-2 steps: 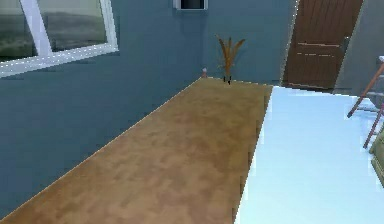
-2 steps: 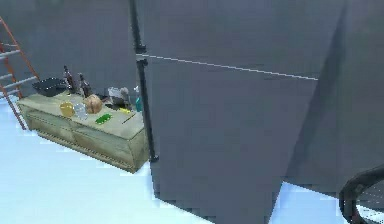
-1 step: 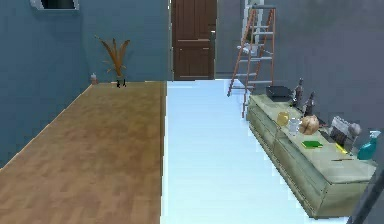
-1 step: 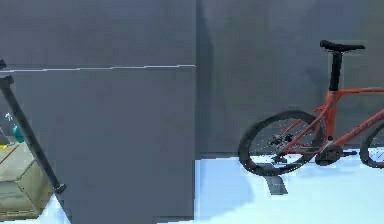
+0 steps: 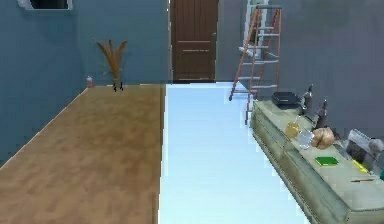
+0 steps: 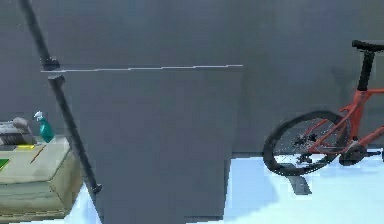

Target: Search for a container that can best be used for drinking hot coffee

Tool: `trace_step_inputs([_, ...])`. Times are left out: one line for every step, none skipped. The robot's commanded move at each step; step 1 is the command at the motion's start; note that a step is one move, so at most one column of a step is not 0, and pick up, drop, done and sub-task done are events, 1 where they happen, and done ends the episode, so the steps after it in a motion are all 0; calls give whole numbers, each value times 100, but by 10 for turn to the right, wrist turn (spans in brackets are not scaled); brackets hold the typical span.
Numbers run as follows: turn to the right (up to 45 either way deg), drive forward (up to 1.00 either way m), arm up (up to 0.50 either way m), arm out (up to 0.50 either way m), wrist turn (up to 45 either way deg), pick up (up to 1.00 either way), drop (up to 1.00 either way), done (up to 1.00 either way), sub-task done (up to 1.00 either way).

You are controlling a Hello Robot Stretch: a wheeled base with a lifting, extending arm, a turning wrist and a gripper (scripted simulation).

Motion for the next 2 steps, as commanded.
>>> trace_step_inputs([90, 0, 0, 0, 0, 0, 0, 0, 0])
trace_step_inputs([0, 70, 0, 0, 0, 0, 0, 0, 0])
